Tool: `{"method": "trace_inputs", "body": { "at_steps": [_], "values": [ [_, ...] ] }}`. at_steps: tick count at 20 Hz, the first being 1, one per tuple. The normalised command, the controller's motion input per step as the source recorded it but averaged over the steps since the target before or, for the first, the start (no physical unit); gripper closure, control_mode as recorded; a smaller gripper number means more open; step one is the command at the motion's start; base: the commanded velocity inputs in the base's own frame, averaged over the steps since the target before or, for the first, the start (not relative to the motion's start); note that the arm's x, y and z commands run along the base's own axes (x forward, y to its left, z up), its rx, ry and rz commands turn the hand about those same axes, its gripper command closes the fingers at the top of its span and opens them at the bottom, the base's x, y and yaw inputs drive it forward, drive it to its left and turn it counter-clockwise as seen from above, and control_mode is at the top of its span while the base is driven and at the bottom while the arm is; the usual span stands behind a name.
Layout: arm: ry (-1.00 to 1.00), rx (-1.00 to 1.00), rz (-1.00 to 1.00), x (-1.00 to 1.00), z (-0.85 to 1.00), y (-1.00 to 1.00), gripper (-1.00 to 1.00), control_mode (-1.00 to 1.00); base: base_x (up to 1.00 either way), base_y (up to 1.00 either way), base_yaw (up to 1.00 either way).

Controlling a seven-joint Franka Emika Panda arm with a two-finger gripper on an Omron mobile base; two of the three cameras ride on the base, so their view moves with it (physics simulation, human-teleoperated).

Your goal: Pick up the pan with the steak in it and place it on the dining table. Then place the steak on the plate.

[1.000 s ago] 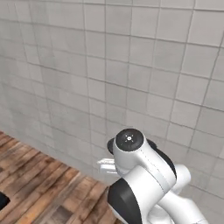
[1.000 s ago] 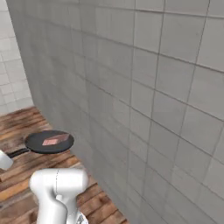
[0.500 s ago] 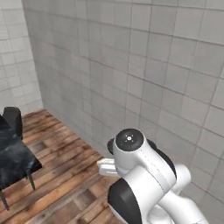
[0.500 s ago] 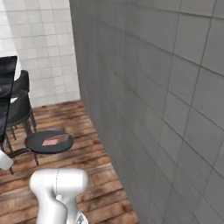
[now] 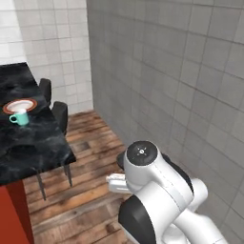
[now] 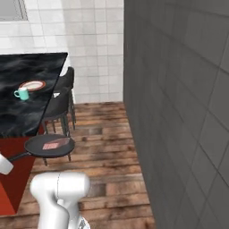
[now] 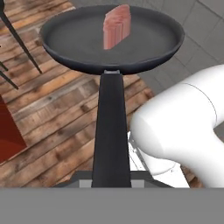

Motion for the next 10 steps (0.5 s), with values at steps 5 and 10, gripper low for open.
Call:
{"method": "trace_inputs", "body": {
  "at_steps": [5, 10],
  "values": [
    [0.0, 0.0, 0.0, 0.0, 0.0, 0.0, 1.0, 1.0, 0.03, -0.24, 0.01],
    [0.0, 0.0, 0.0, 0.0, 0.0, 0.0, 1.0, 1.0, 0.15, -1.0, 0.0]
  ]
}}
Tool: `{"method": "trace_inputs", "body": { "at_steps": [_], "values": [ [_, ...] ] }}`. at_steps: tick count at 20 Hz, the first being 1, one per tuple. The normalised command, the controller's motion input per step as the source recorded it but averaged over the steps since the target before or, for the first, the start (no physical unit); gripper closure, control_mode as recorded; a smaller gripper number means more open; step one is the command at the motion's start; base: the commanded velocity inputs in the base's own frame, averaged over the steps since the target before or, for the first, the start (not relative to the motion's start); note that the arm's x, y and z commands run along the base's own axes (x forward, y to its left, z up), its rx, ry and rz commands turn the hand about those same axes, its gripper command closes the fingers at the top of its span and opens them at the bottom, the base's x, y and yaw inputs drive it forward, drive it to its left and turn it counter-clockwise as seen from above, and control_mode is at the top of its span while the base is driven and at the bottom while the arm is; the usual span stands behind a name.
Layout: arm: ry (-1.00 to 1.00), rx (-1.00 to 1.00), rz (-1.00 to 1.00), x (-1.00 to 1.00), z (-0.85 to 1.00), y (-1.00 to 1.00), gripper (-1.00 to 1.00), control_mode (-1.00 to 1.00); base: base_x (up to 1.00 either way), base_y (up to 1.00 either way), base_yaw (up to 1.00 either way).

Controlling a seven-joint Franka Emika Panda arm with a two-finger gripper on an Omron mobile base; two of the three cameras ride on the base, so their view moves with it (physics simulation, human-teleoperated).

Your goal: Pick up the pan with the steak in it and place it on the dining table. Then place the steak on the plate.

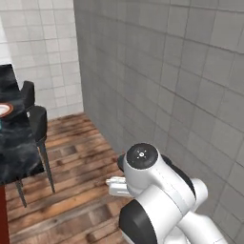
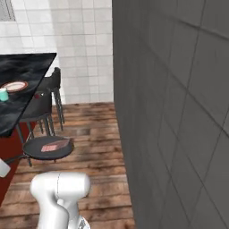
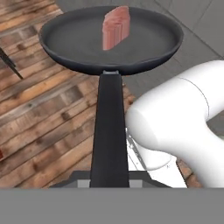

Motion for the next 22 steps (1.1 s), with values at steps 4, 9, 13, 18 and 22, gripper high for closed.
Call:
{"method": "trace_inputs", "body": {
  "at_steps": [4, 9, 13, 18, 22],
  "values": [
    [0.0, 0.0, 0.0, 0.0, 0.0, 0.0, 1.0, 1.0, 0.32, -0.89, 0.01],
    [0.0, 0.0, 0.0, 0.0, 0.0, 0.0, 1.0, 1.0, 0.86, -0.17, 0.05],
    [0.0, 0.0, 0.0, 0.0, 0.0, 0.0, 1.0, 1.0, 1.0, 0.0, 0.04],
    [0.0, 0.0, 0.0, 0.0, 0.0, 0.0, 1.0, 1.0, 1.0, 0.0, 0.05],
    [0.0, 0.0, 0.0, 0.0, 0.0, 0.0, 1.0, 1.0, 1.0, -0.22, 0.01]
  ]
}}
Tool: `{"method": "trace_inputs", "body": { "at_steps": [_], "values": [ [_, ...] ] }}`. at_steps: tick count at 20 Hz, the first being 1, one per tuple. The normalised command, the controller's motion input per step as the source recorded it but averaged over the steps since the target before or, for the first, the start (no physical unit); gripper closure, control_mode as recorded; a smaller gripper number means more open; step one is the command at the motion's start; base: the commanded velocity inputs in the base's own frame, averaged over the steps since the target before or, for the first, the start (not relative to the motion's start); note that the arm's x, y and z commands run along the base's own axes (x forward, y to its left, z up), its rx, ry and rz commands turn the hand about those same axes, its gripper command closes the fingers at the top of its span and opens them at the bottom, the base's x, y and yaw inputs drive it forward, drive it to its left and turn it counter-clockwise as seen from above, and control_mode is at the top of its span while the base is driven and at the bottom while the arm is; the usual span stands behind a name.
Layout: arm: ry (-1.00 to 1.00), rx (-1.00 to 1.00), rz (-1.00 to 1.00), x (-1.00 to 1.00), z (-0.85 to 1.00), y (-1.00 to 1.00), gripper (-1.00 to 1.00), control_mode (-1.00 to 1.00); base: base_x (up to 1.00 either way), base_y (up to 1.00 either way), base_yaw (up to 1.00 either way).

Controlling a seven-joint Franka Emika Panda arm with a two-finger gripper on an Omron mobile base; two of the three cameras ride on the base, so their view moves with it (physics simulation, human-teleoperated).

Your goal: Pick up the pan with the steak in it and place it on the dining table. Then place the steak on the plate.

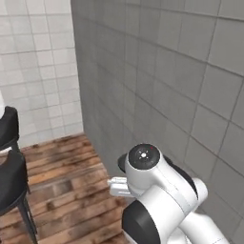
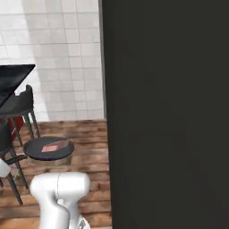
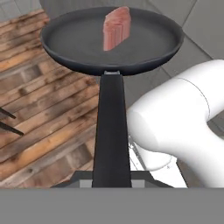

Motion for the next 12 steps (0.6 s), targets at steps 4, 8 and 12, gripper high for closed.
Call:
{"method": "trace_inputs", "body": {
  "at_steps": [4, 8, 12],
  "values": [
    [0.0, 0.0, 0.0, 0.0, 0.0, 0.0, 1.0, 1.0, 1.0, -0.4, 0.0],
    [0.0, 0.0, 0.0, 0.0, 0.0, 0.0, 1.0, 1.0, 1.0, -0.3, 0.0],
    [0.0, 0.0, 0.0, 0.0, 0.0, 0.0, 1.0, 1.0, 1.0, -0.05, 0.04]
  ]
}}
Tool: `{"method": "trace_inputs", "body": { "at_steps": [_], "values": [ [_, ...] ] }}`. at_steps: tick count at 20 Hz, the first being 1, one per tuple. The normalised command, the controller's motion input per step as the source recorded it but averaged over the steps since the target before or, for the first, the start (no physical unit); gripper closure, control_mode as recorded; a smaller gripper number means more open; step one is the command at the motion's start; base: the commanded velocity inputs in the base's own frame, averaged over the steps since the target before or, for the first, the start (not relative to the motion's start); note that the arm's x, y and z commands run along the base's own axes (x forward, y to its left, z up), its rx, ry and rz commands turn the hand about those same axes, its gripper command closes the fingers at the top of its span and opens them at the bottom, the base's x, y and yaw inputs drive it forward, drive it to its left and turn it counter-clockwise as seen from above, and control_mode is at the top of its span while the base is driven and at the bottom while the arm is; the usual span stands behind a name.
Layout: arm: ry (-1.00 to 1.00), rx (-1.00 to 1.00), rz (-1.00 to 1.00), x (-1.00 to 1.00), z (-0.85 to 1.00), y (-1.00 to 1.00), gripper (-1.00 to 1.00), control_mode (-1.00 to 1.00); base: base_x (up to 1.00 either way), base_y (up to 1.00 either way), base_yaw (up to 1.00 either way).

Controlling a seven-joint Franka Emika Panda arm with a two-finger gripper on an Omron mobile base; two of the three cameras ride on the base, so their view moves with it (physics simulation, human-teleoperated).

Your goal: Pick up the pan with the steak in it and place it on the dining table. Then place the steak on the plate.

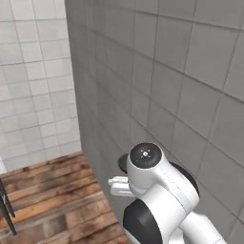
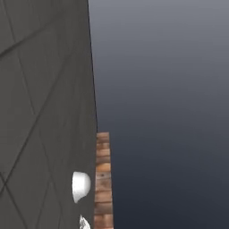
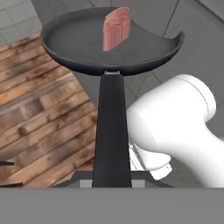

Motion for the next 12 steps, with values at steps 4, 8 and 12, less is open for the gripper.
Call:
{"method": "trace_inputs", "body": {
  "at_steps": [4, 8, 12],
  "values": [
    [0.0, 0.0, 0.0, 0.0, 0.0, 0.0, 1.0, 1.0, 1.0, 0.0, 0.05],
    [0.0, 0.0, 0.0, 0.0, 0.0, 0.0, 1.0, 1.0, 1.0, 0.0, 0.05],
    [0.0, 0.0, 0.0, 0.0, 0.0, 0.0, 1.0, 1.0, 1.0, -0.02, 0.07]
  ]
}}
